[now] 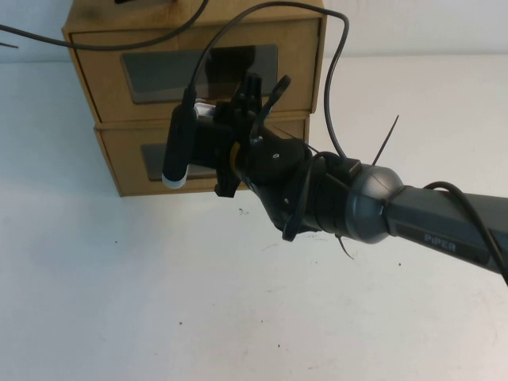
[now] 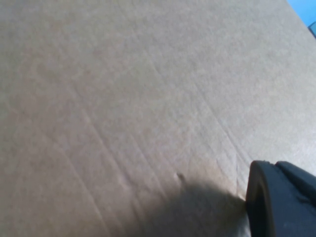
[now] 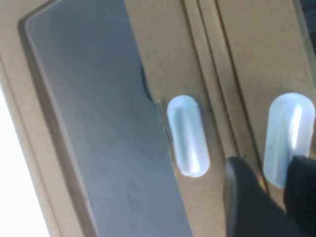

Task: Open the shoe box
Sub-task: 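Pull the top drawer of the cardboard box fully open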

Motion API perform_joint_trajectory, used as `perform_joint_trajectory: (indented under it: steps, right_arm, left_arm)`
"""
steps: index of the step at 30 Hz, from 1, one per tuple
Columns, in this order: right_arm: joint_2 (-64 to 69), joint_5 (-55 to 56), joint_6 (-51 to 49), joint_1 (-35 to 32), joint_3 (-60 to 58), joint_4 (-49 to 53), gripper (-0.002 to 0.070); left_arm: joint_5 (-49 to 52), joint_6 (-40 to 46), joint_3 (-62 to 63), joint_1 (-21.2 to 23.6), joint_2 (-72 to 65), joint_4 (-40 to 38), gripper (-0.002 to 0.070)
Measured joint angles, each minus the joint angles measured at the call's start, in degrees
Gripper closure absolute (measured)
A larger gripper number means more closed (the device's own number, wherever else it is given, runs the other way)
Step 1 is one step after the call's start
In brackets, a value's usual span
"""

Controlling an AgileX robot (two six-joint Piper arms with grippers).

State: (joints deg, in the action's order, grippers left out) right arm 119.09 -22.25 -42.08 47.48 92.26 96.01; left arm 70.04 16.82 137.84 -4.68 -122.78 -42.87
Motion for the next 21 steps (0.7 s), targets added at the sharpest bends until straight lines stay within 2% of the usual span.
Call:
perform_joint_trajectory:
  steps: [12, 21]
  right_arm:
    - [1.3, -0.1, 0.0, 0.0, 1.9, -0.4, 0.0507]
    - [2.5, -1.1, -2.2, 0.1, 4.1, -0.2, 0.0610]
  left_arm:
    - [-0.5, 0.0, 0.0, 0.0, 0.0, 0.4, 0.0680]
    - [-0.6, 0.2, 0.0, 0.0, 0.0, 0.6, 0.0680]
